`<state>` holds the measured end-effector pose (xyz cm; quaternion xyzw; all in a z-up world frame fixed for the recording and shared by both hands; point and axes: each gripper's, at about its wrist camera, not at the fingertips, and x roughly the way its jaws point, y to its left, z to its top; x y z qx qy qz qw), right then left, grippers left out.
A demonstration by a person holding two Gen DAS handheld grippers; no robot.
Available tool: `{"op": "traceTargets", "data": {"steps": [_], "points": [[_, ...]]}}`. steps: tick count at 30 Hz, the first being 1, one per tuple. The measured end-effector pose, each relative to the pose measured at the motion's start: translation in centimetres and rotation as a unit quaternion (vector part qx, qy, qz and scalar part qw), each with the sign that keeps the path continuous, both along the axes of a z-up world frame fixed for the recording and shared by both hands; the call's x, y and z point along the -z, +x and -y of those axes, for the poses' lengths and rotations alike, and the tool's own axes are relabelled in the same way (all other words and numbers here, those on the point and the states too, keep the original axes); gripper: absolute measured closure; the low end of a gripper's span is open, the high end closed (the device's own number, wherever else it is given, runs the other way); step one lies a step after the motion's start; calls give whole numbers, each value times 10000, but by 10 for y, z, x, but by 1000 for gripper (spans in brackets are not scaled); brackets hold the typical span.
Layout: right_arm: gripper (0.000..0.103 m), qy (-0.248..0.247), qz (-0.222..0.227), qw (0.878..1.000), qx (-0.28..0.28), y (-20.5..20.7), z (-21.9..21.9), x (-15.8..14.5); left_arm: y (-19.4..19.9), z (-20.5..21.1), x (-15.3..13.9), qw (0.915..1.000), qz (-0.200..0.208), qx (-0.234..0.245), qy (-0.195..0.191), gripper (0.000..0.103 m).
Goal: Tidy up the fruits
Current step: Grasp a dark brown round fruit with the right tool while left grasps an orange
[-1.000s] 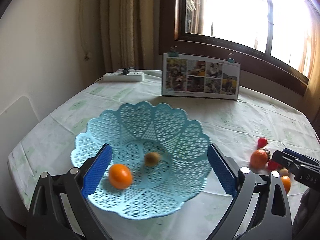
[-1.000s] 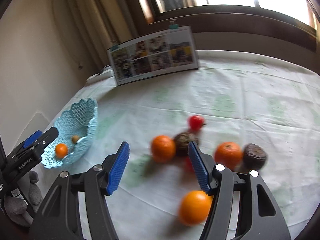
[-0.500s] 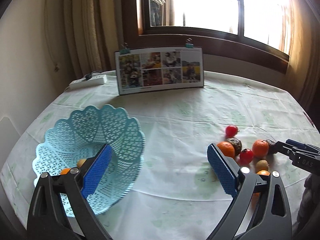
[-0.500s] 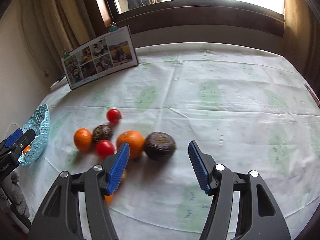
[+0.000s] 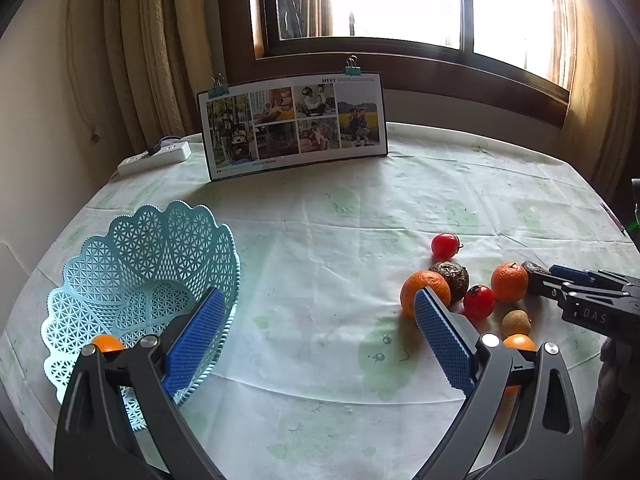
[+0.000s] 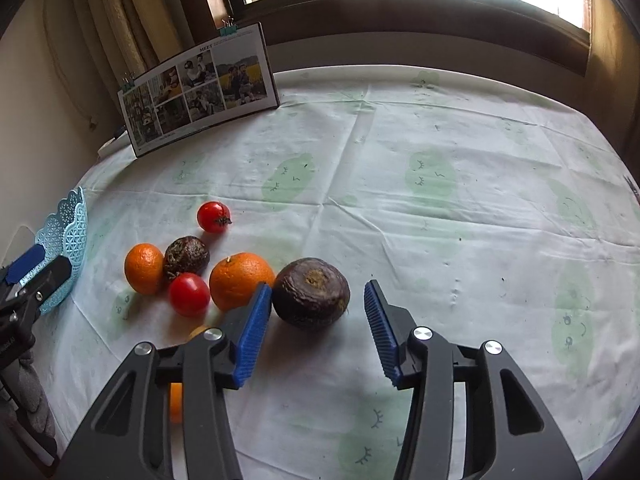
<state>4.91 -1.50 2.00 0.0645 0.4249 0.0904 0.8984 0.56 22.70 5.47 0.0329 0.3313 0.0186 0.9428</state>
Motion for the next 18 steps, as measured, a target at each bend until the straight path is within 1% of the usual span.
{"op": "traceTargets", "data": {"steps": [4,10,16,18], "points": [[61,236,-54,9997,-34,4,3,1,4,1,3,10000,-73,21,-22,6],[61,430,-68,9991,-6,1,10,1,13,10,8,9998,-161,108,56,6],[62,503,105,9986,145,-3,18,-5,24,26,18,9989,-317,313,120,6],[62,526,147,9984,174,-4,20,-6,29,31,22,9984,-374,400,129,10]]}}
